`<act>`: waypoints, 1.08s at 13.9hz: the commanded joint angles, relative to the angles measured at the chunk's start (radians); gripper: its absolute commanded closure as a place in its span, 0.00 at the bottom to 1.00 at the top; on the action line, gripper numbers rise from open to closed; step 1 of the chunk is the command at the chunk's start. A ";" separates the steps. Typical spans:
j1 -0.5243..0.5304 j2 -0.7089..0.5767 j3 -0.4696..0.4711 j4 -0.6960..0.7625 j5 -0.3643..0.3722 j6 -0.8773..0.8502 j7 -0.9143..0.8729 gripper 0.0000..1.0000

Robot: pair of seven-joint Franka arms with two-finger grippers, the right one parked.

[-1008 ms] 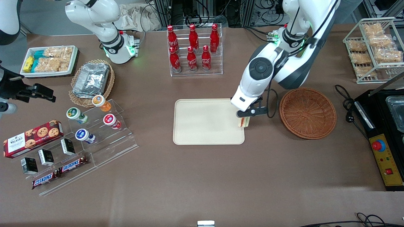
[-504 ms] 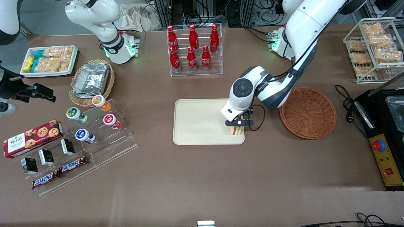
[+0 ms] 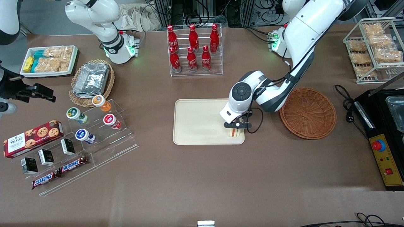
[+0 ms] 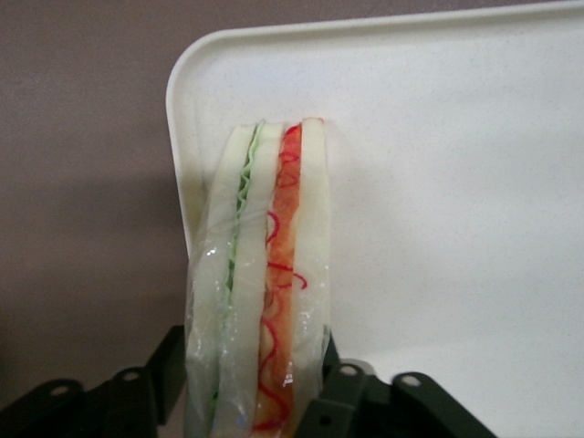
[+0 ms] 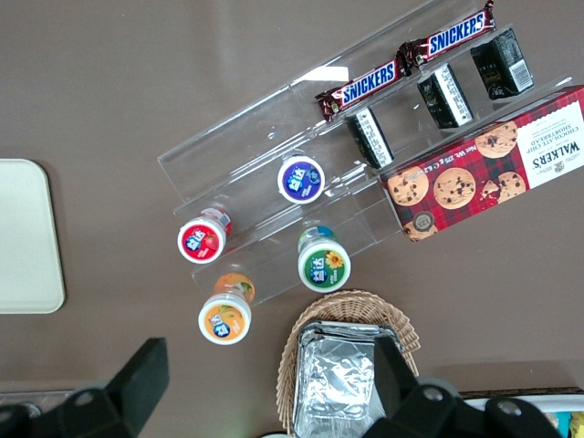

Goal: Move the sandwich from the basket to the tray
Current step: 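Open the left gripper to release the sandwich and withdraw upward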

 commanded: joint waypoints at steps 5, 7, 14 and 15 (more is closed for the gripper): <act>0.000 -0.026 0.000 0.307 0.004 -0.225 -0.163 0.00; 0.003 -0.032 0.013 0.398 -0.035 -0.255 -0.153 0.00; 0.002 -0.151 0.269 0.599 -0.333 -0.559 0.257 0.00; 0.002 -0.182 0.305 0.595 -0.350 -0.596 0.281 0.00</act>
